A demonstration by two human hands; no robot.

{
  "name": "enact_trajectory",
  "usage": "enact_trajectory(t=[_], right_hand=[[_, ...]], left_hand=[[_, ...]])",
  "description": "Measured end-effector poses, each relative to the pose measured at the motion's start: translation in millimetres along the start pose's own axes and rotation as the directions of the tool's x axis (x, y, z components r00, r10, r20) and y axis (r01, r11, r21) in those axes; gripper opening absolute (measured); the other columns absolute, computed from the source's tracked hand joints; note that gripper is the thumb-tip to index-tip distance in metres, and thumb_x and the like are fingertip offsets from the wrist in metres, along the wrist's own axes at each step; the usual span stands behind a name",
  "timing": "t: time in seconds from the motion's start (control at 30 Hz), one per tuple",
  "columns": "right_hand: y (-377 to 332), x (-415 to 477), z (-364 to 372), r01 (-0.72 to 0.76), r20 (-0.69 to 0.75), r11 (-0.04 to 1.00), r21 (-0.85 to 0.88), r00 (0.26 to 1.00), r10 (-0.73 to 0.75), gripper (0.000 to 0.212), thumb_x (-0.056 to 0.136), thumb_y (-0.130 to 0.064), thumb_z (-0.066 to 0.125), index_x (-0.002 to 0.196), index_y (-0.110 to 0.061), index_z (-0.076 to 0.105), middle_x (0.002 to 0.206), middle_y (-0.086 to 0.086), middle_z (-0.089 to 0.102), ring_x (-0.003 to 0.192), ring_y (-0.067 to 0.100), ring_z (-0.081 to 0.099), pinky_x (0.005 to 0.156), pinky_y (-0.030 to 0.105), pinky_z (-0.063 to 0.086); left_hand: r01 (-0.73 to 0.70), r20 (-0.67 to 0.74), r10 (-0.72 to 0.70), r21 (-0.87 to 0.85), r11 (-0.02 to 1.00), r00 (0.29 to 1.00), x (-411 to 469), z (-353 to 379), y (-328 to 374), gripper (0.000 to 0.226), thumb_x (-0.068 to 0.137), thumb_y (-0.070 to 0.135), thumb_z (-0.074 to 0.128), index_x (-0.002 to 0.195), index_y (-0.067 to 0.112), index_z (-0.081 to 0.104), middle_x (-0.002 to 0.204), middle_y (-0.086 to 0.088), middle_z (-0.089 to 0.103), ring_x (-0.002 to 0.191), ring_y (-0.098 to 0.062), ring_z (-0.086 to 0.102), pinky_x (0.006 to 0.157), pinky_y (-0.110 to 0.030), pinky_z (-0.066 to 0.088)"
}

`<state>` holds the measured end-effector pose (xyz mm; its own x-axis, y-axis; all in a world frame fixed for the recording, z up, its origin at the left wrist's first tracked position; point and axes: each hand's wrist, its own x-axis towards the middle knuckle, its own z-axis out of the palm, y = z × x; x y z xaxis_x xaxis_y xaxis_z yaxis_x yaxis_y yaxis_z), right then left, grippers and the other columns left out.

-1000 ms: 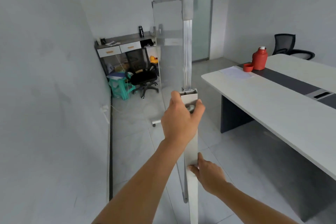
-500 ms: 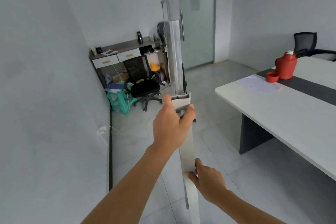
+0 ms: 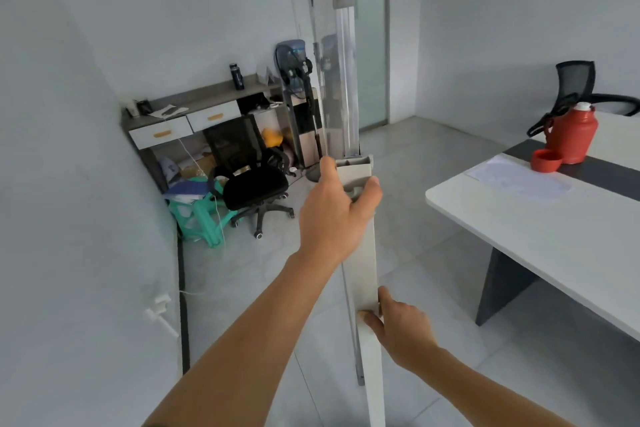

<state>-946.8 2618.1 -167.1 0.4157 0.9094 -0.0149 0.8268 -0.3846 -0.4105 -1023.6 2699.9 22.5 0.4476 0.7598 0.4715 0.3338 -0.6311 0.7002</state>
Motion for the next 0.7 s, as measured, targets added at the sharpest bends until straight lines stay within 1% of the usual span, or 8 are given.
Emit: enact_trajectory(t=[0.1,0.2,0.27,0.33,0.4,0.5,0.6,0.7], right_hand=[[-14.8,55.6,5.0,-0.067,-0.023,0.998,-0.016,0.997,0.067,0.038,0.094,-0.056,0.037,0.108,-0.02,0.039,0.092,0.002,0.071,0.08,0.028,0.067,0.066,0.036,0.05],[-29.7,107.0,7.6,-0.134,-0.037,0.991,-0.015,0.99,0.134,0.042,0.093,-0.058,0.037,0.111,-0.02,0.039,0.095,0.003,0.071,0.083,0.03,0.067,0.07,0.039,0.054],[-37.6,141.7,9.2,-0.162,-0.052,0.987,-0.012,0.985,0.162,0.043,0.093,-0.057,0.037,0.111,-0.019,0.04,0.096,0.003,0.071,0.085,0.031,0.067,0.071,0.039,0.053],[-44.1,175.3,8.8,-0.19,-0.056,0.982,-0.009,0.98,0.189,0.042,0.093,-0.057,0.037,0.111,-0.019,0.039,0.096,0.004,0.071,0.086,0.031,0.066,0.069,0.038,0.05],[-48.7,209.6,10.6,-0.207,-0.062,0.978,-0.007,0.977,0.206,0.041,0.093,-0.057,0.038,0.11,-0.019,0.039,0.096,0.003,0.071,0.087,0.031,0.066,0.068,0.037,0.048],[-52.5,265.0,14.1,-0.212,-0.077,0.977,0.018,0.974,0.213,0.038,0.093,-0.056,0.038,0.106,-0.02,0.039,0.097,0.003,0.071,0.087,0.031,0.066,0.07,0.038,0.05],[-54.9,328.1,18.6,-0.222,-0.085,0.975,0.027,0.971,0.224,0.038,0.094,-0.056,0.038,0.105,-0.02,0.038,0.098,0.003,0.071,0.086,0.032,0.066,0.071,0.039,0.051],[-60.0,394.5,19.8,-0.234,-0.077,0.971,0.041,0.969,0.237,0.037,0.094,-0.054,0.037,0.105,-0.019,0.038,0.096,0.004,0.071,0.085,0.032,0.066,0.068,0.038,0.049]], left_hand=[[-0.029,0.03,0.028,0.017,0.999,0.999,53.3,0.7,-30.3,0.038,0.083,0.049,0.052,0.097,0.016,0.039,0.079,-0.005,0.066,0.069,-0.022,0.063,0.063,-0.045,0.054],[-0.063,0.047,0.063,-0.003,0.998,0.997,103.1,3.3,-60.7,0.037,0.082,0.049,0.051,0.093,0.015,0.038,0.071,-0.002,0.063,0.066,-0.022,0.061,0.06,-0.041,0.052],[-0.079,0.056,0.079,-0.004,0.997,0.995,135.6,6.8,-78.8,0.036,0.081,0.049,0.05,0.089,0.017,0.036,0.064,0.002,0.058,0.063,-0.023,0.06,0.058,-0.04,0.05],[-0.088,0.076,0.089,-0.018,0.996,0.993,166.7,11.2,-96.3,0.035,0.082,0.048,0.05,0.089,0.017,0.035,0.062,0.005,0.056,0.063,-0.024,0.061,0.059,-0.041,0.051],[-0.093,0.093,0.096,-0.03,0.995,0.991,198.8,16.6,-115.7,0.034,0.082,0.049,0.05,0.089,0.018,0.035,0.064,0.003,0.059,0.065,-0.024,0.061,0.06,-0.042,0.051],[-0.106,0.096,0.111,-0.057,0.993,0.989,249.5,27.2,-145.2,0.037,0.08,0.051,0.048,0.089,0.018,0.035,0.07,-0.004,0.062,0.067,-0.026,0.061,0.062,-0.045,0.051],[-0.118,0.105,0.126,-0.078,0.99,0.986,303.1,36.9,-174.2,0.037,0.081,0.047,0.051,0.093,0.014,0.038,0.067,0.003,0.058,0.068,-0.026,0.06,0.063,-0.044,0.052],[-0.107,0.118,0.119,-0.107,0.988,0.986,362.0,45.3,-206.1,0.04,0.08,0.048,0.052,0.099,0.013,0.042,0.073,-0.002,0.064,0.073,-0.025,0.063,0.068,-0.046,0.054]])
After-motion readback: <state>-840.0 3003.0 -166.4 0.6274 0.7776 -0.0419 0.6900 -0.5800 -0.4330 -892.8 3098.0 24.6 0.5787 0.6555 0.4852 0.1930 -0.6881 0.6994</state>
